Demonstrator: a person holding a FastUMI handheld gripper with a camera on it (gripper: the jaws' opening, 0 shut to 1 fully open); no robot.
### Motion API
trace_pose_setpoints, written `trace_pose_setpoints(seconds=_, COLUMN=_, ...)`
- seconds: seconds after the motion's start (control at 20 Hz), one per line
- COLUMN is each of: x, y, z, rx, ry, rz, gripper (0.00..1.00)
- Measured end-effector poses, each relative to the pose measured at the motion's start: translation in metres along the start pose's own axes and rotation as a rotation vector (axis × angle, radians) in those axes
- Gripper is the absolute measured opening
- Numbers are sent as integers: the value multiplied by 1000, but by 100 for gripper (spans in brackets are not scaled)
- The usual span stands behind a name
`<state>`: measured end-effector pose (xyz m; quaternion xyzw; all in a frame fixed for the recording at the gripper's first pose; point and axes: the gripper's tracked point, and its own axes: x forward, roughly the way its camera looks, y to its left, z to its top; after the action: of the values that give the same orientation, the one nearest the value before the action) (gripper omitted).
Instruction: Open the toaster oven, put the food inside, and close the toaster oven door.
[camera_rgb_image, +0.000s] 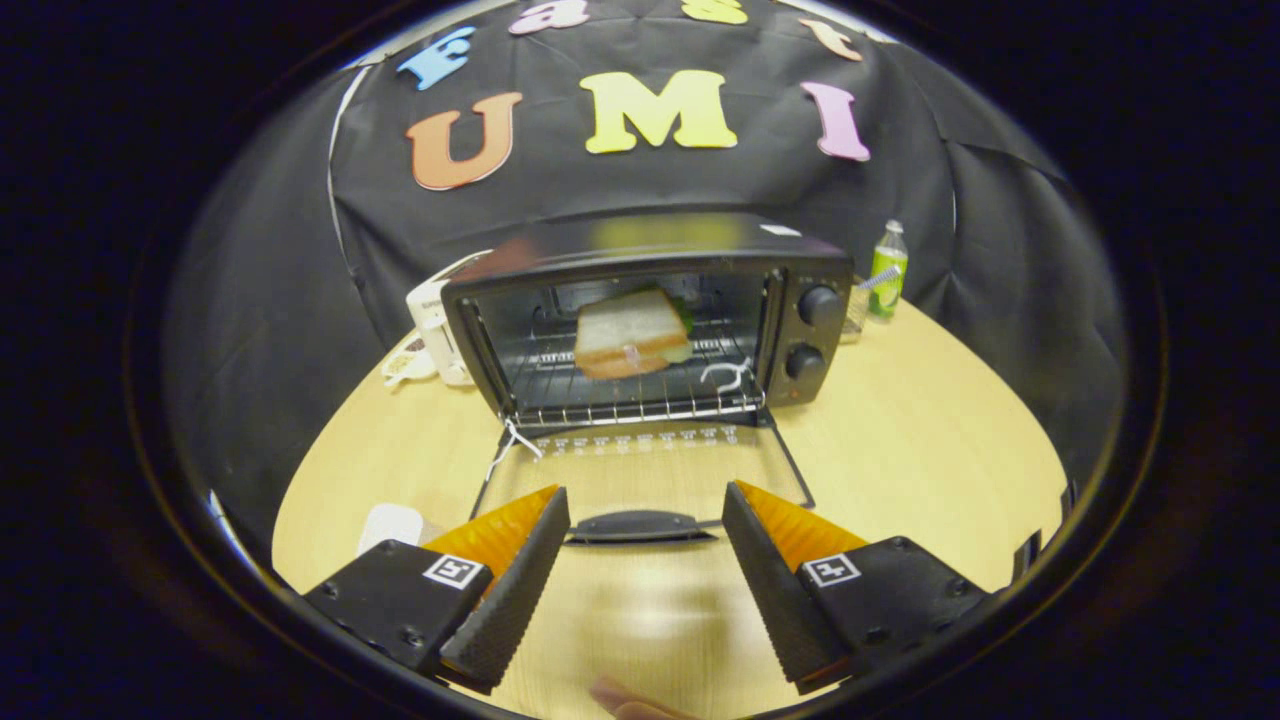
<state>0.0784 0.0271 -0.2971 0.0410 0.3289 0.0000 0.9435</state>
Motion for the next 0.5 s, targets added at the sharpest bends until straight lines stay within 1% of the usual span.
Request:
trace_pose_setpoints(seconds=0.1, x=2, y=-4, z=-17, rx=10, ry=36, rz=-11, gripper=100)
trace_pose_setpoints(seconds=0.3, x=11, y=0, z=-41, rx=-36, ry=71, rz=-8, gripper=100)
trace_pose_setpoints(seconds=0.35, x=14, y=3, z=-47, rx=-38, ry=81, rz=-3, gripper=100)
trace_pose_setpoints(seconds=0.5, x=22, y=19, z=-61, rx=-45, ry=116, rz=48, gripper=99)
